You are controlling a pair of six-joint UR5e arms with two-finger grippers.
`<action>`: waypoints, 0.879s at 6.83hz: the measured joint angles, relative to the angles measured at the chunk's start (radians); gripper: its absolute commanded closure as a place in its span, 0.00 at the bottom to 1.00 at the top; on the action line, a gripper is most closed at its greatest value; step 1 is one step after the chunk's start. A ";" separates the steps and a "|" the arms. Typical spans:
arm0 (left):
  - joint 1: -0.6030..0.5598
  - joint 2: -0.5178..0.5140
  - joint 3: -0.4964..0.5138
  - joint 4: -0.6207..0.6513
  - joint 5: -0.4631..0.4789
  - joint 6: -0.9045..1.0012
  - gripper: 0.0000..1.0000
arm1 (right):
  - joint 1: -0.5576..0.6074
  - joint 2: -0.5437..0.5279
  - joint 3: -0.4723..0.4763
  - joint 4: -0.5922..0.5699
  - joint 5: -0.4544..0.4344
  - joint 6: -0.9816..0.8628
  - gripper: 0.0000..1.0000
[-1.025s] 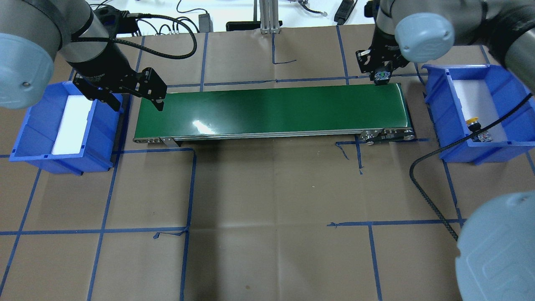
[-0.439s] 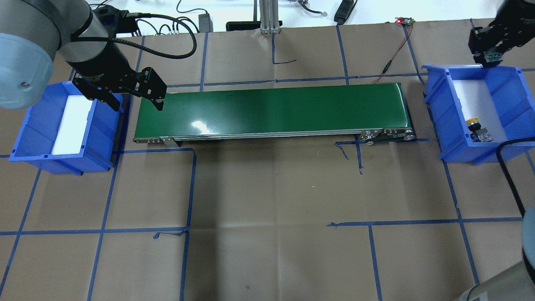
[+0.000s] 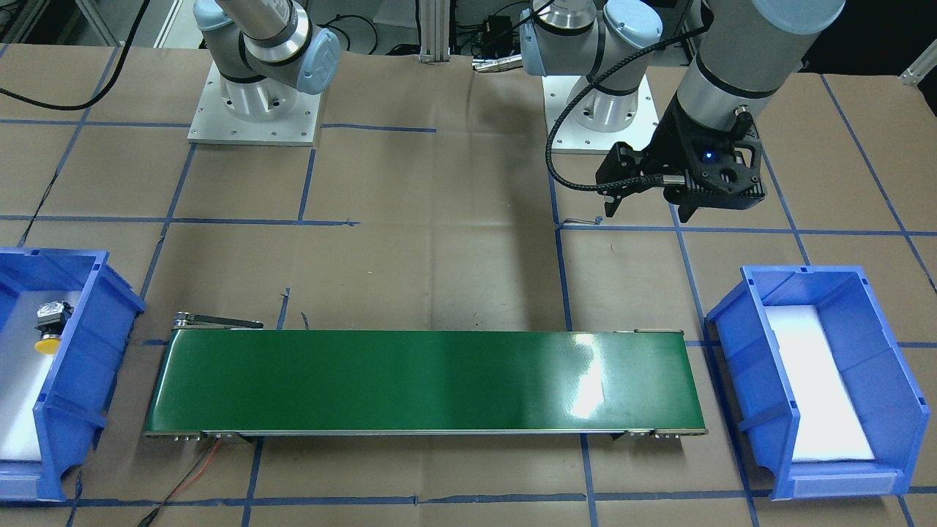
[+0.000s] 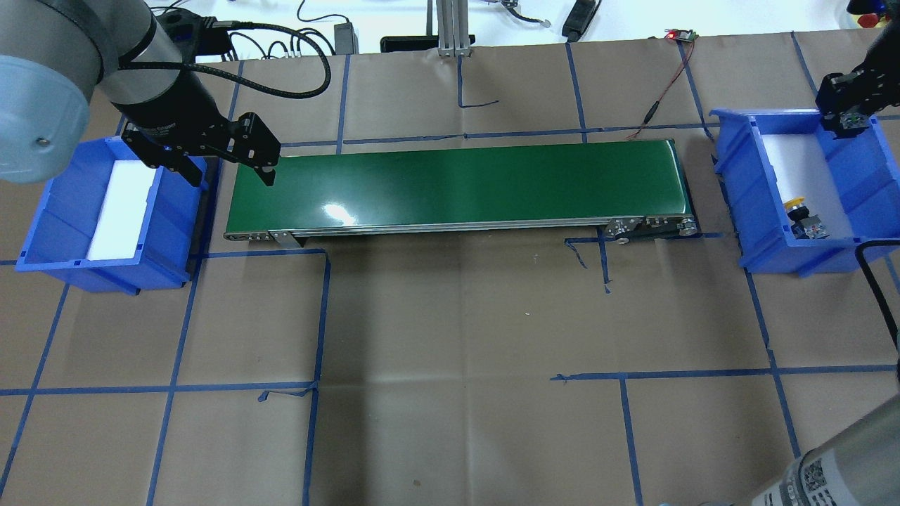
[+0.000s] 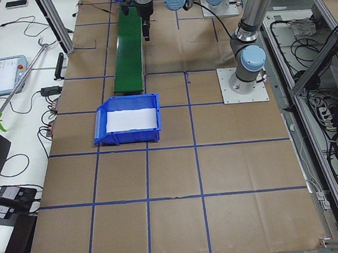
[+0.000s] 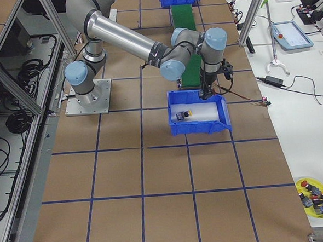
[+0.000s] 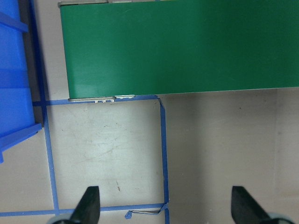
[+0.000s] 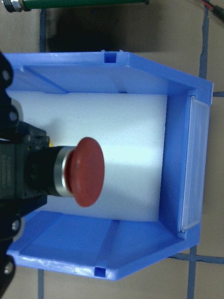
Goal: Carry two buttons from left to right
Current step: 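Carry the red button switch to the blue bin beside the right arm, then lower the red switch into the bin and open the right gripper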
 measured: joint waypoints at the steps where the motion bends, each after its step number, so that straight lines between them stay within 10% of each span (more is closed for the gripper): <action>1: 0.000 -0.001 0.000 0.000 0.000 0.000 0.01 | -0.001 0.043 -0.002 -0.034 0.001 -0.004 0.96; 5: 0.000 -0.003 0.000 0.000 0.000 0.000 0.01 | -0.002 0.163 0.008 -0.099 -0.008 -0.005 0.89; 6: 0.000 -0.002 0.000 0.000 0.000 0.000 0.01 | -0.002 0.170 0.013 -0.099 -0.012 -0.004 0.45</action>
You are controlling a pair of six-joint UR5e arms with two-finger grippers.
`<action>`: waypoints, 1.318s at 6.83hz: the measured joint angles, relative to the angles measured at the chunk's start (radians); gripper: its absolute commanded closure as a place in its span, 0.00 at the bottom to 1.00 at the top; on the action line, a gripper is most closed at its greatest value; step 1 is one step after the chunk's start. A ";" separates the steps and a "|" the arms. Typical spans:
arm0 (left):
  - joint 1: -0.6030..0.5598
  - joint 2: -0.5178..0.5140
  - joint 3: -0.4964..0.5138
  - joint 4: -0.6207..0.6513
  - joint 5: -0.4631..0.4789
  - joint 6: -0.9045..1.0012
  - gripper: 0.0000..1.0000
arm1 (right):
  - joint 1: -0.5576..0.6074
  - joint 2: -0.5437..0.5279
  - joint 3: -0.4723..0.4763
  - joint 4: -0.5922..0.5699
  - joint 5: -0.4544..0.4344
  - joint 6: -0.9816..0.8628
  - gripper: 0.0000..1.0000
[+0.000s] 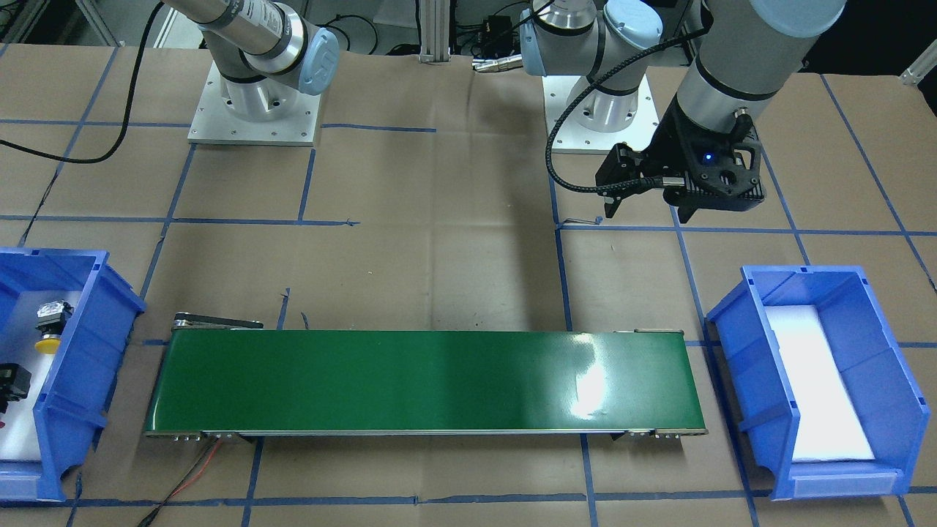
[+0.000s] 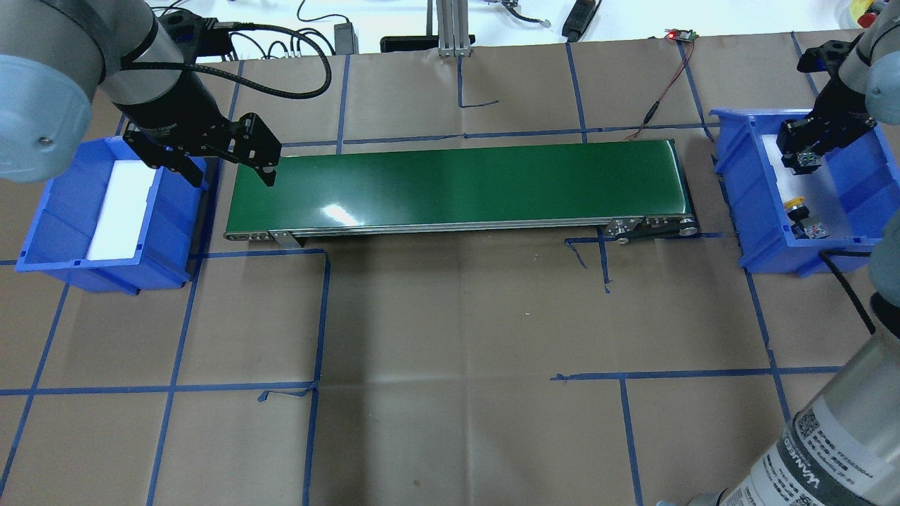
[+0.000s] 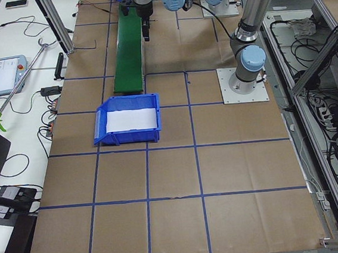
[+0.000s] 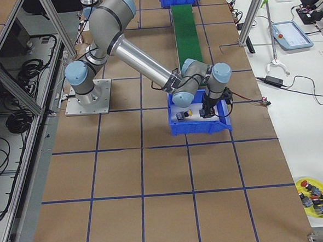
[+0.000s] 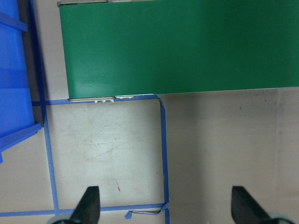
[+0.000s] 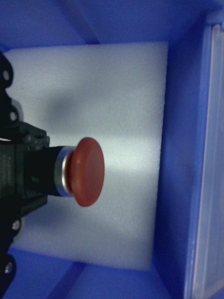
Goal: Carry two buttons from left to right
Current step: 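Lower the red switch into the bin and open the right gripper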
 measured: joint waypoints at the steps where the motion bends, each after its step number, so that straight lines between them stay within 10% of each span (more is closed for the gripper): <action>1: 0.000 0.000 0.000 0.000 0.000 0.000 0.01 | 0.000 0.001 0.005 0.003 -0.005 0.000 0.01; 9: 0.000 0.001 0.000 0.000 0.000 0.000 0.01 | 0.031 -0.225 -0.012 0.141 -0.016 0.024 0.00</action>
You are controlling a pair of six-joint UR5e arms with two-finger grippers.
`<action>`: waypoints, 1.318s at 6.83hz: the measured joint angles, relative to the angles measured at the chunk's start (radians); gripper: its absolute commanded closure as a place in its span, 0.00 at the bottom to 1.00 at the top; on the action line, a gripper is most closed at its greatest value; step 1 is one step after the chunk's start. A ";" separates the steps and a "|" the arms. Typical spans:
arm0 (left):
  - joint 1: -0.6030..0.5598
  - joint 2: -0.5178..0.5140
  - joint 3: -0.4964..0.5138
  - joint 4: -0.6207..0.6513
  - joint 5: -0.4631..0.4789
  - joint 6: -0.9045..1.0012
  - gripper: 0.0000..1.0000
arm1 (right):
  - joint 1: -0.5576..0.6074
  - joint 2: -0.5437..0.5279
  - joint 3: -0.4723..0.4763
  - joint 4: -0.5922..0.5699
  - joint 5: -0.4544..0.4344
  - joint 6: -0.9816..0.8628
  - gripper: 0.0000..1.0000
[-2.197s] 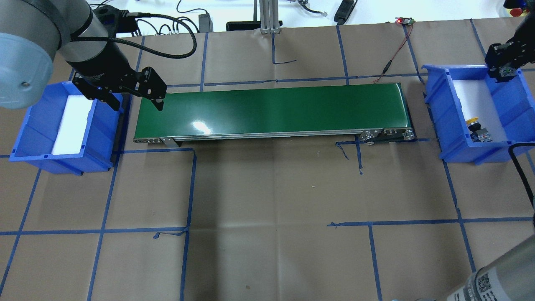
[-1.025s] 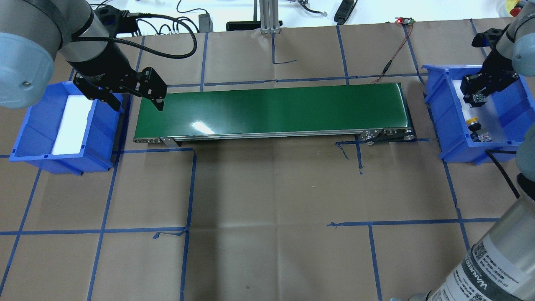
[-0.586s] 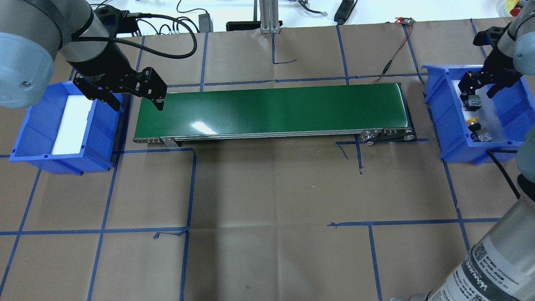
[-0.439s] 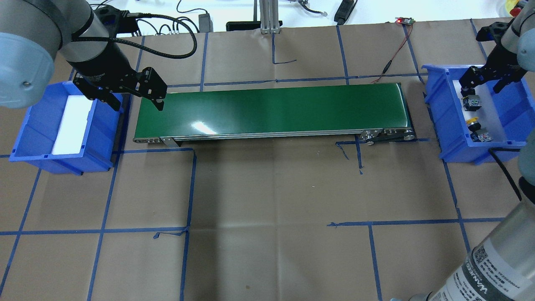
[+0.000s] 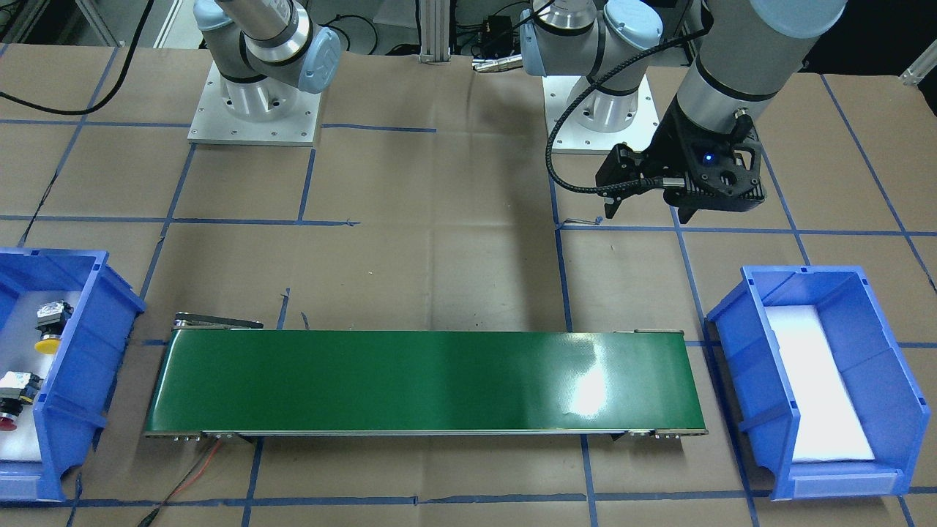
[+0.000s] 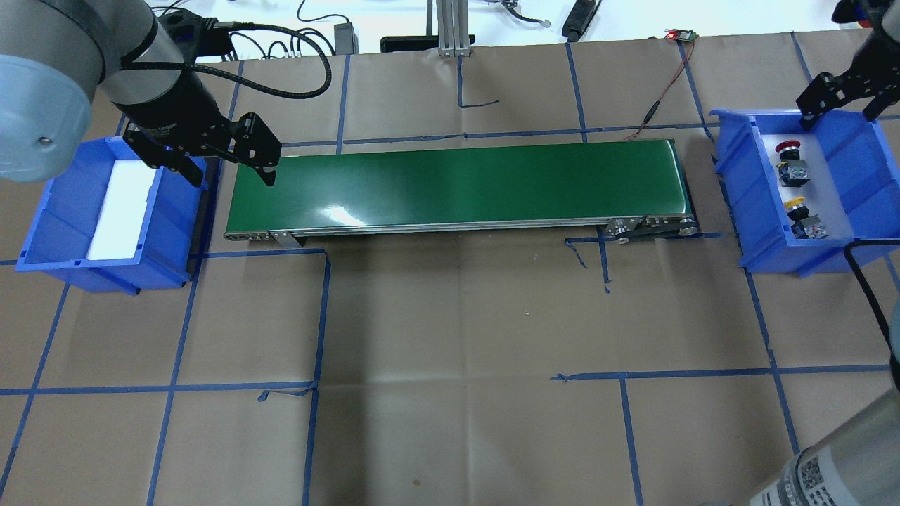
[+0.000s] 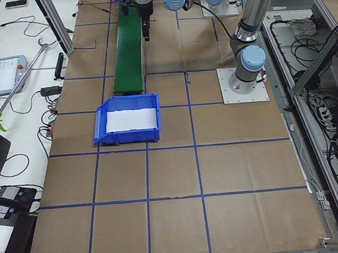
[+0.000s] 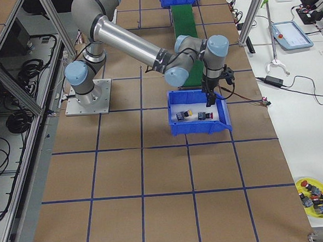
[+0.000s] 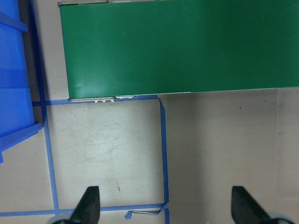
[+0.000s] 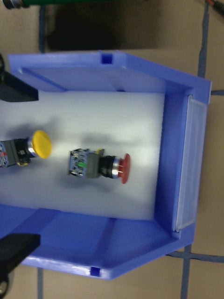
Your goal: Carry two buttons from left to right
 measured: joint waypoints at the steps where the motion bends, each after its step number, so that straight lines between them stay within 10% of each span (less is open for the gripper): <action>1: 0.000 -0.001 0.000 0.000 0.000 0.000 0.01 | 0.035 -0.071 -0.002 0.084 0.004 0.070 0.00; 4: 0.000 -0.001 0.000 0.000 0.000 0.000 0.01 | 0.293 -0.266 0.028 0.276 0.011 0.443 0.00; 9: 0.007 0.008 0.000 0.001 0.008 0.015 0.01 | 0.563 -0.426 0.220 0.228 0.014 0.614 0.01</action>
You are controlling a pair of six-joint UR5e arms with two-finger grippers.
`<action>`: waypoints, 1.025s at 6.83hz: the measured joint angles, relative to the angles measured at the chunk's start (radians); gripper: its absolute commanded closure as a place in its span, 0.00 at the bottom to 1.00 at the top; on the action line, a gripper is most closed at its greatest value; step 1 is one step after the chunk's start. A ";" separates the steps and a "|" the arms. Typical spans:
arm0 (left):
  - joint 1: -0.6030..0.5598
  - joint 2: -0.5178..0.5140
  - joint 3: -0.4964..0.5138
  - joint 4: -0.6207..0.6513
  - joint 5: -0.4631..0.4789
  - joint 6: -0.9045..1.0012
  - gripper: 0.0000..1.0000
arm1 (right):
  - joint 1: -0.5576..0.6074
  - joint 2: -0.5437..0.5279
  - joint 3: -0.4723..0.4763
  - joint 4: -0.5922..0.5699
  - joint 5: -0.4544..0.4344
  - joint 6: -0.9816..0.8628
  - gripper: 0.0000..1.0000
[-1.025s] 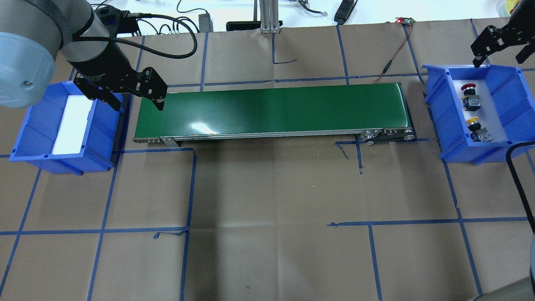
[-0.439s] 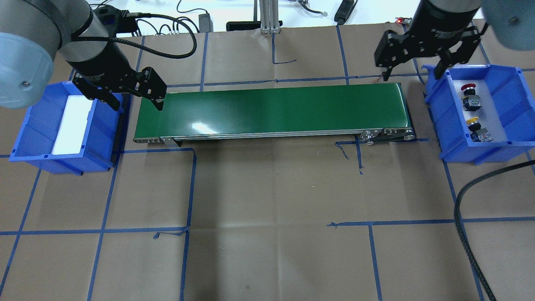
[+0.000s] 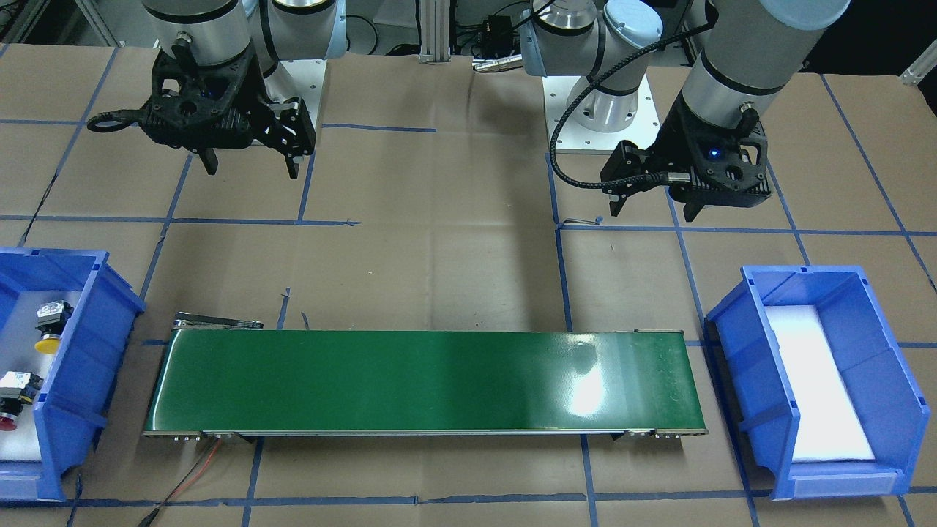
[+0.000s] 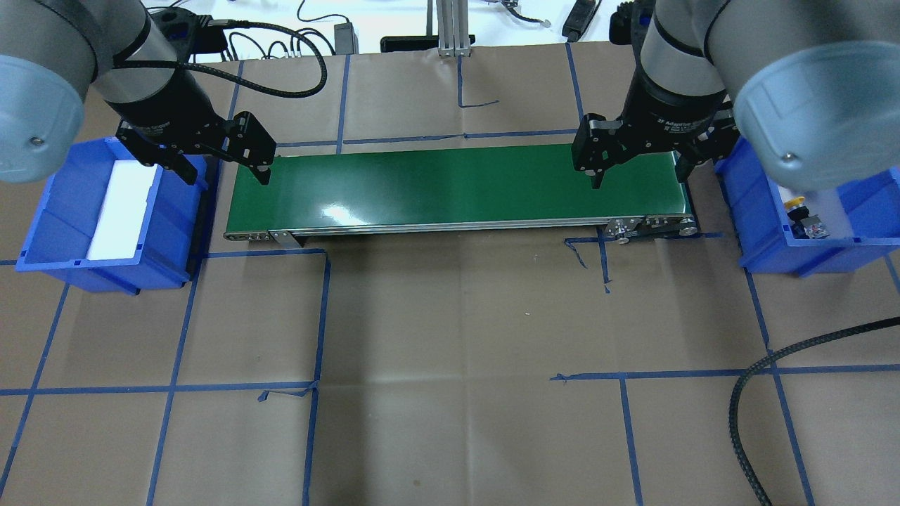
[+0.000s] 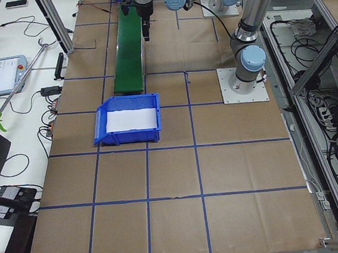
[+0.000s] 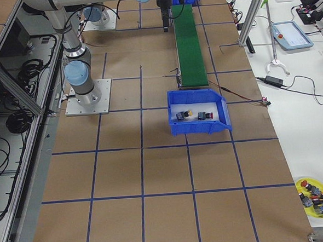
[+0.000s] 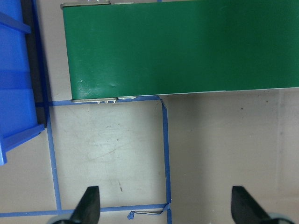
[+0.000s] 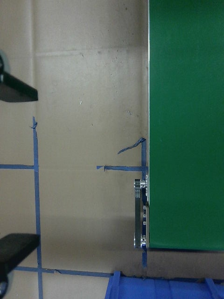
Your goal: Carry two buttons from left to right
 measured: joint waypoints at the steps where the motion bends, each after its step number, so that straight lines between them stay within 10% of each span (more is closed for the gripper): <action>1: 0.000 0.001 -0.001 0.000 0.001 0.002 0.01 | -0.005 -0.016 0.013 -0.003 0.005 -0.004 0.01; 7: 0.001 0.003 -0.003 0.002 -0.001 0.003 0.01 | -0.011 -0.039 0.021 -0.006 0.068 -0.011 0.00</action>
